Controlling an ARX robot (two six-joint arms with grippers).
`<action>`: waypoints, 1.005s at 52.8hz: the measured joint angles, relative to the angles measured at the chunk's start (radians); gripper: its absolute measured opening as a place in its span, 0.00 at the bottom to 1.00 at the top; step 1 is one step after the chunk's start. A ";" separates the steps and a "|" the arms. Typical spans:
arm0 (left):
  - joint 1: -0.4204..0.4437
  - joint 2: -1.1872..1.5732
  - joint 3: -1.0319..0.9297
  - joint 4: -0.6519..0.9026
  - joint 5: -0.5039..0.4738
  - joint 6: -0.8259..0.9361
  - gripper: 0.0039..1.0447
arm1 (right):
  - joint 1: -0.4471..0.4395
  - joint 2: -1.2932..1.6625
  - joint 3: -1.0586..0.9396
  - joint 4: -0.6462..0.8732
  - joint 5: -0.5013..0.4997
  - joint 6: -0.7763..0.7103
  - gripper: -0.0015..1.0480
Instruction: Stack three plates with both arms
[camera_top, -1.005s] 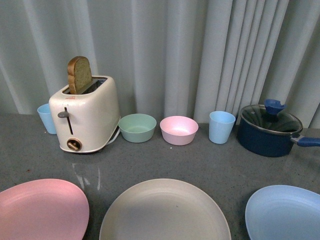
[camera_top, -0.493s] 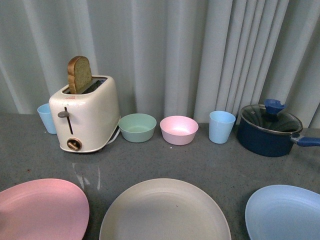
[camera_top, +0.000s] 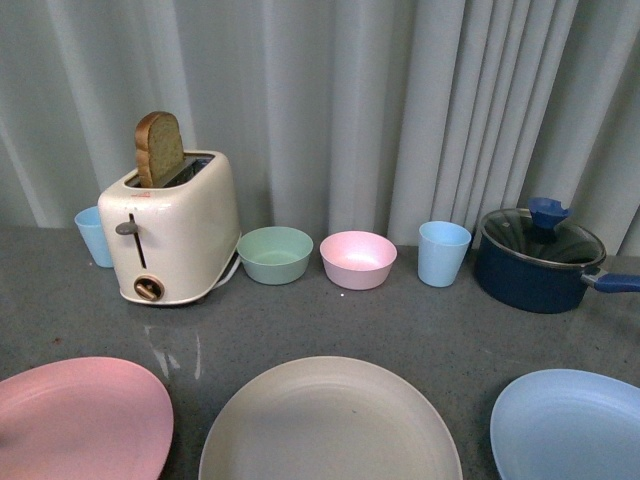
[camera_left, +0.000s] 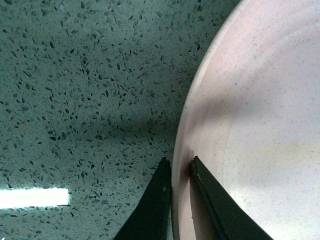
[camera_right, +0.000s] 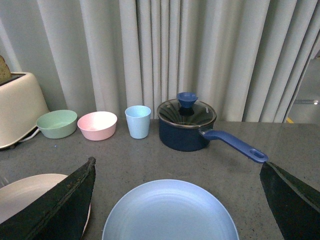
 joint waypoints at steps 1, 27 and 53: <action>0.004 0.000 0.005 -0.012 0.013 -0.008 0.06 | 0.000 0.000 0.000 0.000 0.000 0.000 0.93; 0.129 -0.018 0.161 -0.203 0.267 -0.167 0.03 | 0.000 0.000 0.000 0.000 0.000 0.000 0.93; -0.076 -0.332 -0.014 -0.178 0.455 -0.256 0.03 | 0.000 0.000 0.000 0.000 0.000 0.000 0.93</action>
